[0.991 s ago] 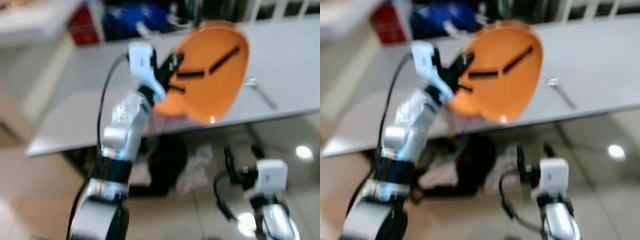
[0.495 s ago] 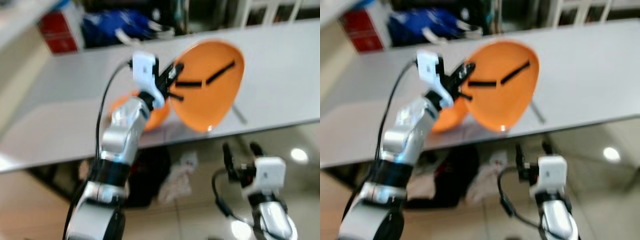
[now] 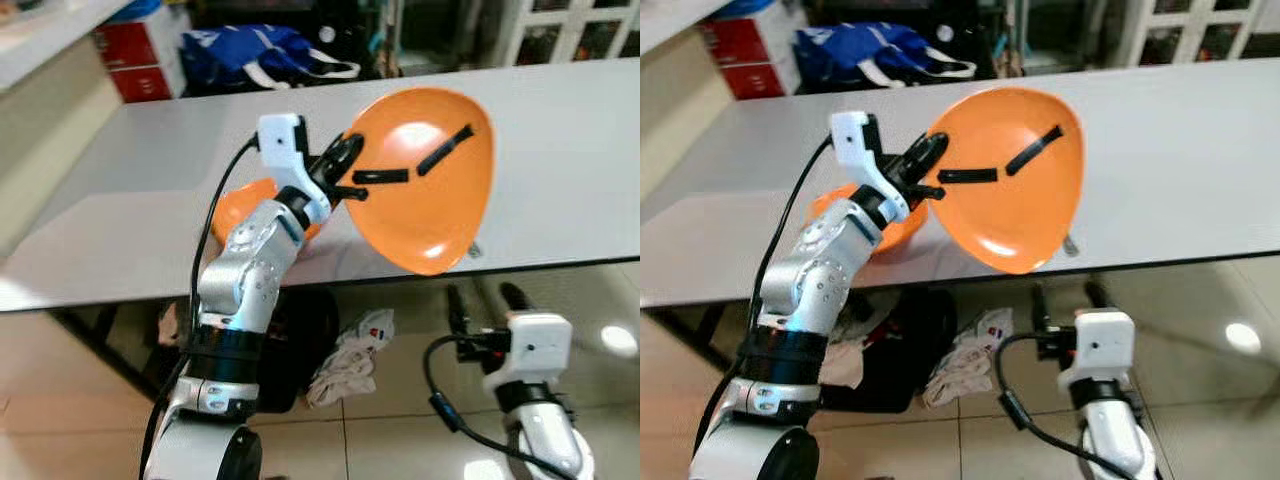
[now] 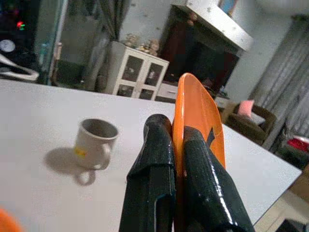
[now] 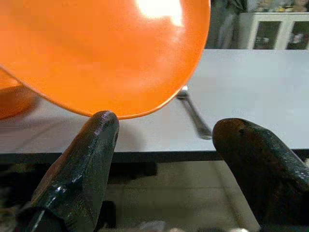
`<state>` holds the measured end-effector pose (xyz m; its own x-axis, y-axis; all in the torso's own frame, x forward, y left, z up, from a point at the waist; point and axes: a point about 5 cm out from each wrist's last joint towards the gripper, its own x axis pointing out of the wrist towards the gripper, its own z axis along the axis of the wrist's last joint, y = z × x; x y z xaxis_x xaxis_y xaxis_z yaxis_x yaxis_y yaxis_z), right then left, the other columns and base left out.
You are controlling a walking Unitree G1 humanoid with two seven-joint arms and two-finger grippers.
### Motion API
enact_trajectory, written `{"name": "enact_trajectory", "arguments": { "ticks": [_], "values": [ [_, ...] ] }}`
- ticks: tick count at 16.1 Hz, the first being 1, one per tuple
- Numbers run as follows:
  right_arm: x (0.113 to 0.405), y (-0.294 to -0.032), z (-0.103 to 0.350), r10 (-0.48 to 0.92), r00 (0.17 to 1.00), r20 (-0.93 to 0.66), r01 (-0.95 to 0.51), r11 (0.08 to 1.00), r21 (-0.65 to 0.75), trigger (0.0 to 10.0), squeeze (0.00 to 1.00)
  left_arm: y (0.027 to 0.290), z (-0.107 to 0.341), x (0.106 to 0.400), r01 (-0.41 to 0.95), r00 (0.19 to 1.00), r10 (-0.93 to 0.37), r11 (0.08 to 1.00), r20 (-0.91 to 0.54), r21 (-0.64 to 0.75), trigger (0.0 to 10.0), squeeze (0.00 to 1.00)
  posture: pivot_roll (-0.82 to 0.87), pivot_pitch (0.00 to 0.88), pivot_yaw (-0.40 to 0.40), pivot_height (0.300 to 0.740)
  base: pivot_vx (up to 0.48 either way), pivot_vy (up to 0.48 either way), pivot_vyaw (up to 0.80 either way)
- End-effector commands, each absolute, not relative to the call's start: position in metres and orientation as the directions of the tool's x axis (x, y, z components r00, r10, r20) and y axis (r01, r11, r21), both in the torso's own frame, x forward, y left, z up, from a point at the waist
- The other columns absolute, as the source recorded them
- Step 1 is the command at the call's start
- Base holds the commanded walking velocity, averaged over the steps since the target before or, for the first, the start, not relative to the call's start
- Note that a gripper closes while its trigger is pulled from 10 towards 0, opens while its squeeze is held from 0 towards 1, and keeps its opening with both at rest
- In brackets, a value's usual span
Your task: Setting the table
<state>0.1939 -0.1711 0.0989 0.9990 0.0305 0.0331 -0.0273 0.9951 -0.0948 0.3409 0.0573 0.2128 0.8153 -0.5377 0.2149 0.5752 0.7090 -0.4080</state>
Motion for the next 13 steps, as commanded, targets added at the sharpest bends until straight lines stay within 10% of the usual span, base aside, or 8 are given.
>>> {"name": "enact_trajectory", "arguments": {
  "ticks": [1,13],
  "values": [
    [0.196,-0.169,0.1,0.035,0.999,0.031,-0.032,0.994,-0.1,10.0,0.0,0.054,0.215,0.344,0.574,0.815,-0.538,0.701,0.215,-0.423,0.0,0.0,-0.05,0.0,0.104,0.74,0.0,0.0,0.0],
    [0.182,-0.168,0.1,0.025,1.0,0.013,-0.023,0.995,-0.102,10.0,0.0,0.028,0.201,0.371,0.489,0.853,-0.509,0.705,0.114,-0.513,0.0,0.0,-0.12,0.0,0.122,0.74,0.0,0.0,0.0]
  ]
}}
